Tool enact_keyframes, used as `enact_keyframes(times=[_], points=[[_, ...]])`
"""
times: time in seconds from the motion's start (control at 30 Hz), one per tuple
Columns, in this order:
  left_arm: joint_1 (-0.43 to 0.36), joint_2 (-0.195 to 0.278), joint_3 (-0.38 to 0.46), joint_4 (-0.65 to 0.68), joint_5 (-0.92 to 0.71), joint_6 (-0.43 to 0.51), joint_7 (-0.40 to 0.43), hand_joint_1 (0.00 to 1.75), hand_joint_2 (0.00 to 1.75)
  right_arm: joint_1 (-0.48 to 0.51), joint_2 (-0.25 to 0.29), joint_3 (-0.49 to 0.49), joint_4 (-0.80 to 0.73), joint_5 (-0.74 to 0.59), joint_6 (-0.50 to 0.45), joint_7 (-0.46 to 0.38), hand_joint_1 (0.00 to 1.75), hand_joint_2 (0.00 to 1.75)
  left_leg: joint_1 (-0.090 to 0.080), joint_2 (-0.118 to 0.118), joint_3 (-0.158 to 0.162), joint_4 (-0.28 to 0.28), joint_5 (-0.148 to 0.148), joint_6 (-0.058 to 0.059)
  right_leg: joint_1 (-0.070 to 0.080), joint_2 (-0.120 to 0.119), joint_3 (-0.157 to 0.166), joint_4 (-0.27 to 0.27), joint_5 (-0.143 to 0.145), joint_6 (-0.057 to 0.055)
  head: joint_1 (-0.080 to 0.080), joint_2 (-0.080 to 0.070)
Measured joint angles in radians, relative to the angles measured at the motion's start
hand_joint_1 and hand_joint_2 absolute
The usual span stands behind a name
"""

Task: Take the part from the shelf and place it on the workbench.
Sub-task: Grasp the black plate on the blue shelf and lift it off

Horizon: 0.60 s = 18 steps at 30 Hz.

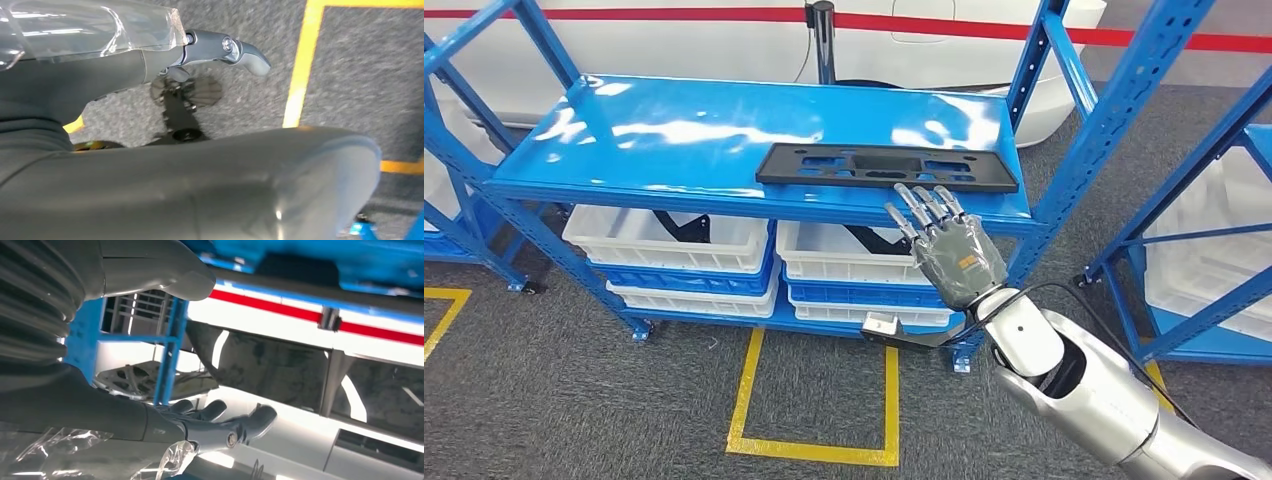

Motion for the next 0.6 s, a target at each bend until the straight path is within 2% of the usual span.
enact_keyframes(times=[0.03, 0.13, 0.17, 0.2, 0.23, 0.3, 0.33, 0.37, 0.47, 0.5, 0.53, 0.6], points=[[0.0, 0.0, 0.0, 0.0, 0.001, 0.002, 0.0, 0.0, 0.0, 0.001, 0.0, 0.0, 0.0, -0.001, 0.0, 0.0, 0.0, 1.75, 0.0, -0.001, 0.012, -0.002, -0.005, 0.007, 0.0, -0.002, -0.025, 0.05, -0.018, 0.002, 0.001, 0.0], [-0.001, 0.001, 0.0, 0.0, 0.002, 0.012, -0.001, 0.0, 0.0, 0.008, 0.0, 0.0, 0.0, -0.005, -0.001, 0.0, 0.0, 1.75, -0.004, -0.002, 0.039, -0.002, -0.027, 0.021, 0.006, -0.003, -0.155, 0.245, -0.083, 0.004, 0.002, 0.0], [0.0, 0.001, 0.0, 0.0, 0.002, 0.014, -0.001, 0.0, 0.0, 0.012, 0.0, 0.0, 0.0, -0.006, -0.001, 0.0, 0.0, 1.75, -0.006, -0.004, 0.049, -0.001, -0.036, 0.022, 0.007, -0.003, -0.185, 0.269, -0.087, 0.004, 0.002, 0.0], [0.002, 0.001, 0.0, 0.0, 0.002, 0.014, -0.001, 0.0, 0.0, 0.015, -0.001, 0.0, 0.0, -0.007, -0.001, 0.0, 0.0, 1.75, -0.007, -0.007, 0.062, -0.001, -0.046, 0.022, 0.007, -0.003, -0.197, 0.255, -0.073, 0.002, 0.002, 0.0], [0.003, 0.001, 0.0, 0.0, 0.002, 0.014, -0.001, 0.0, 0.0, 0.017, -0.001, 0.0, 0.0, -0.007, -0.001, 0.0, 0.0, 1.75, -0.007, -0.009, 0.077, -0.001, -0.057, 0.02, 0.008, -0.004, -0.191, 0.205, -0.039, -0.001, 0.002, 0.0], [0.003, 0.001, 0.0, 0.0, 0.002, 0.014, -0.002, 0.0, 0.0, 0.018, -0.002, 0.0, 0.001, -0.007, 0.0, 0.0, 0.0, 1.75, -0.009, -0.01, 0.108, -0.001, -0.084, 0.013, 0.012, -0.007, -0.154, 0.06, 0.067, -0.01, 0.002, 0.0], [0.001, 0.001, 0.0, 0.0, 0.002, 0.014, -0.002, 0.0, 0.0, 0.018, -0.001, 0.001, 0.001, -0.007, 0.0, 0.0, 0.0, 1.75, -0.012, -0.01, 0.117, -0.002, -0.096, 0.008, 0.015, -0.009, -0.139, 0.009, 0.101, -0.015, 0.002, 0.0], [0.0, 0.001, 0.0, 0.0, 0.002, 0.015, -0.002, 0.0, 0.0, 0.018, -0.001, 0.001, 0.002, -0.007, -0.001, 0.001, 0.0, 1.75, -0.014, -0.009, 0.126, -0.005, -0.105, 0.002, 0.018, -0.011, -0.13, -0.021, 0.122, -0.021, 0.001, 0.0], [-0.003, 0.001, 0.0, 0.0, 0.002, 0.015, -0.002, 0.0, 0.0, 0.017, 0.0, 0.0, 0.004, -0.008, 0.001, 0.004, 0.0, 1.75, -0.017, -0.007, 0.141, 0.005, -0.111, -0.014, 0.017, -0.011, -0.112, -0.029, 0.107, -0.041, -0.002, 0.0], [-0.004, 0.001, 0.0, 0.0, 0.002, 0.015, -0.002, 0.0, 0.0, 0.015, 0.0, 0.0, 0.004, -0.008, 0.003, 0.007, 0.0, 1.75, -0.016, -0.005, 0.13, 0.035, -0.111, -0.017, 0.015, -0.011, -0.103, -0.03, 0.1, -0.048, -0.003, 0.0], [-0.005, 0.001, 0.0, 0.0, 0.003, 0.014, -0.002, 0.0, 0.0, 0.013, 0.0, -0.001, 0.004, -0.01, 0.007, 0.011, 0.0, 1.75, -0.014, -0.003, 0.104, 0.083, -0.118, -0.021, 0.014, -0.011, -0.092, -0.031, 0.094, -0.054, -0.004, 0.0], [-0.005, 0.001, 0.0, 0.0, 0.005, 0.014, -0.002, 0.0, 0.0, 0.012, 0.0, -0.001, 0.005, -0.016, 0.015, 0.021, 0.0, 1.75, -0.012, 0.0, 0.012, 0.219, -0.156, -0.028, 0.014, -0.009, -0.074, -0.032, 0.076, -0.06, -0.006, 0.0]])
